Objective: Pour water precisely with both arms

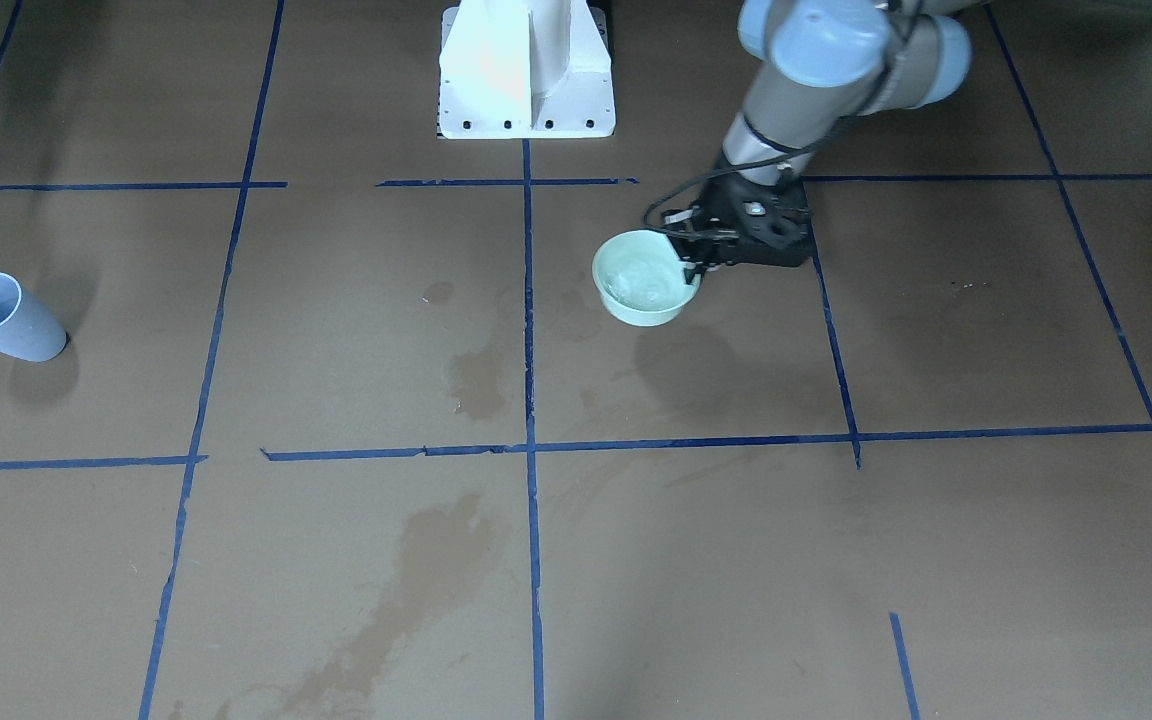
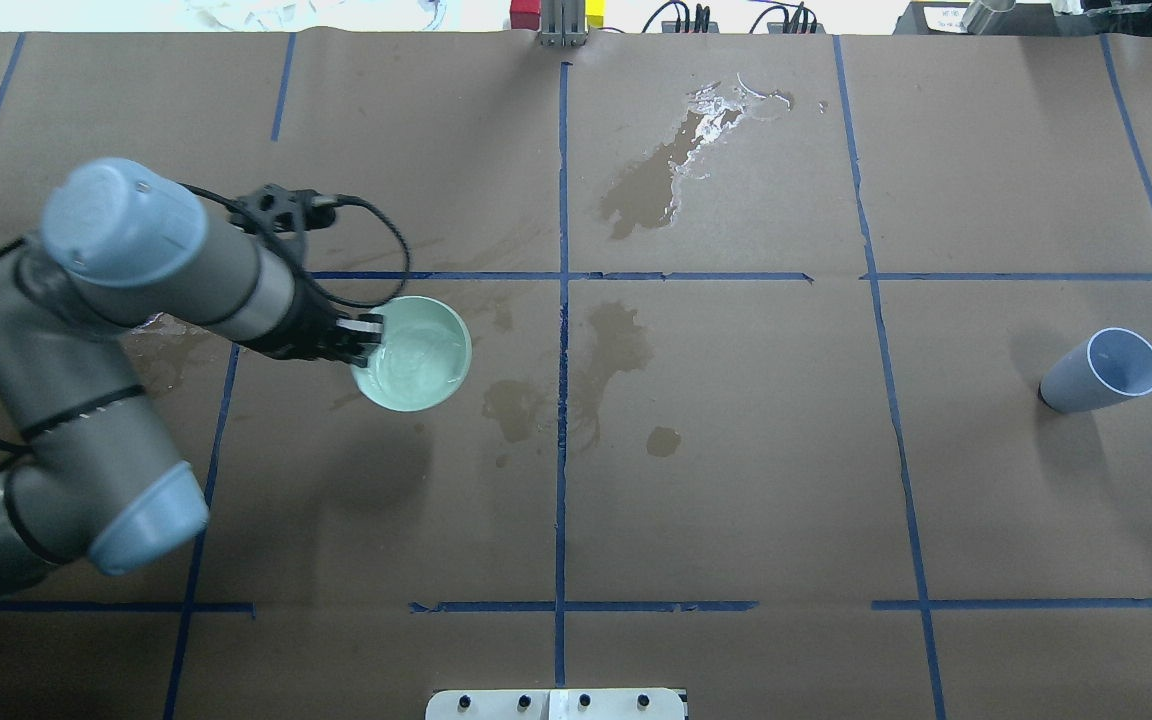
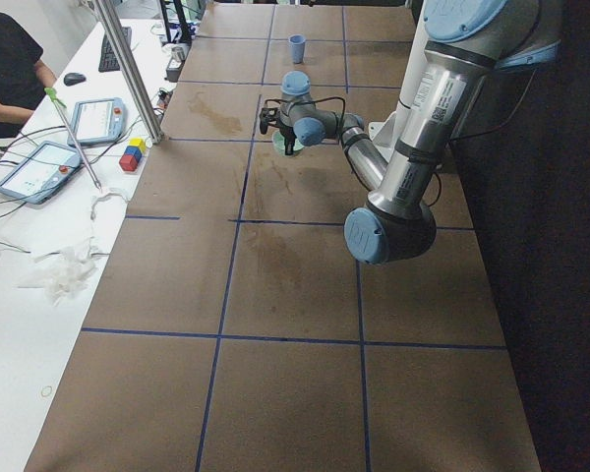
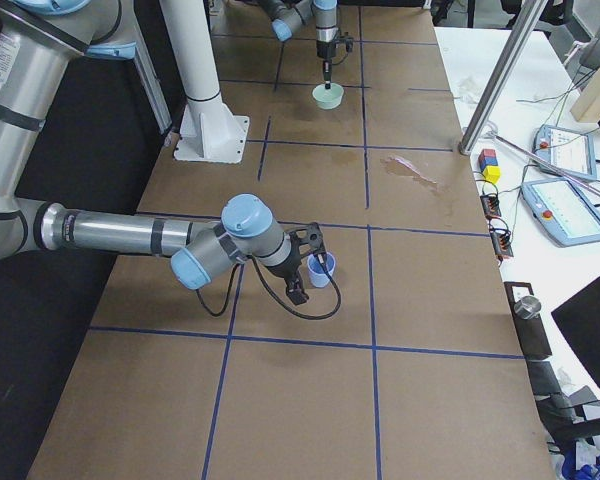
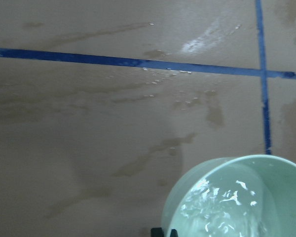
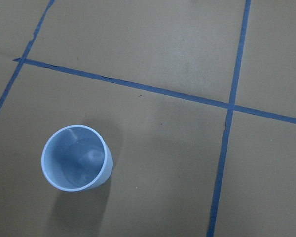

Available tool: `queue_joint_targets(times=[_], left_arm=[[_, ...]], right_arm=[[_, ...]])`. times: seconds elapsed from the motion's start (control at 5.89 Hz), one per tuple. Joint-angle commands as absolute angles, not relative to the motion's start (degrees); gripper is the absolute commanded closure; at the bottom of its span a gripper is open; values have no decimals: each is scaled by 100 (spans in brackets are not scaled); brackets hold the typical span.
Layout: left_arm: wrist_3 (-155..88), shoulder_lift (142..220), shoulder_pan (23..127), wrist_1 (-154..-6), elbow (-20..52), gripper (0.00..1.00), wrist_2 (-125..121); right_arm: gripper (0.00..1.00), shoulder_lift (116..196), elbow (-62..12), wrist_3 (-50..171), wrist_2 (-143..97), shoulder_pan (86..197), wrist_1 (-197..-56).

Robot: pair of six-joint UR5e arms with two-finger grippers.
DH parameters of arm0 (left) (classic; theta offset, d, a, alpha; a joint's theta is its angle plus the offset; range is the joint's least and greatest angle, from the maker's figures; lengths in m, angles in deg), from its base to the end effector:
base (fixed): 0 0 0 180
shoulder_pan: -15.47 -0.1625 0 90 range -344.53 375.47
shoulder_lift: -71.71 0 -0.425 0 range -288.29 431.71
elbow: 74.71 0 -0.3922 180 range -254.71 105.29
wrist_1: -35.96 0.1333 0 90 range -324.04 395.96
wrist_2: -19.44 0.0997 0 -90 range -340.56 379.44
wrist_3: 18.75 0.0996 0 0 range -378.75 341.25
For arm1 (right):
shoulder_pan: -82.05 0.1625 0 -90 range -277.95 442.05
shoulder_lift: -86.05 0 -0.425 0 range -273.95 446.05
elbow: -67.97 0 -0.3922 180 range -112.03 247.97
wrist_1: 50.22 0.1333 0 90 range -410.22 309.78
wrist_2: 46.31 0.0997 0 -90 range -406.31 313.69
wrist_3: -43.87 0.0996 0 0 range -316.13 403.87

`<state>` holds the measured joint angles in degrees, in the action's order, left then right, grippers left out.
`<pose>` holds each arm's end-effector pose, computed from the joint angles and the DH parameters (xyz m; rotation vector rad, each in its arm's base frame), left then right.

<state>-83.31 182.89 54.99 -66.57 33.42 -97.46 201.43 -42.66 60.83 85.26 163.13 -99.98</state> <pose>0.3978 -0.4425 0.2868 0.1080 0.9813 -0.0131 0.0147 -0.3395 0.5817 0.4187 -0.8149 -0.0942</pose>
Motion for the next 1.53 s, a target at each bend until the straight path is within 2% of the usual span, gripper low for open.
queue_joint_targets(times=[0.0, 0.34, 0.51, 1.02, 1.36], left_arm=[[-7129, 17546, 6062, -6669, 3392, 100, -10245], [-5985, 17009, 6800, -6661, 3287, 100, -10929], [-5275, 16675, 7125, -6704, 3113, 100, -11054], [-4161, 16347, 7901, -7904, 1612, 100, -11899], [-4160, 16180, 7884, -8451, 1179, 99, -11899]], right_arm=[[0, 20154, -4295, 6083, 8526, 16326, -10005], [0, 20163, -4382, 6092, 8535, 16317, -10083], [0, 20128, -4644, 6092, 8543, 16317, -10580], [0, 20075, -4849, 6083, 8613, 16134, -11163], [0, 19926, -4814, 5987, 8807, 15984, -11673]])
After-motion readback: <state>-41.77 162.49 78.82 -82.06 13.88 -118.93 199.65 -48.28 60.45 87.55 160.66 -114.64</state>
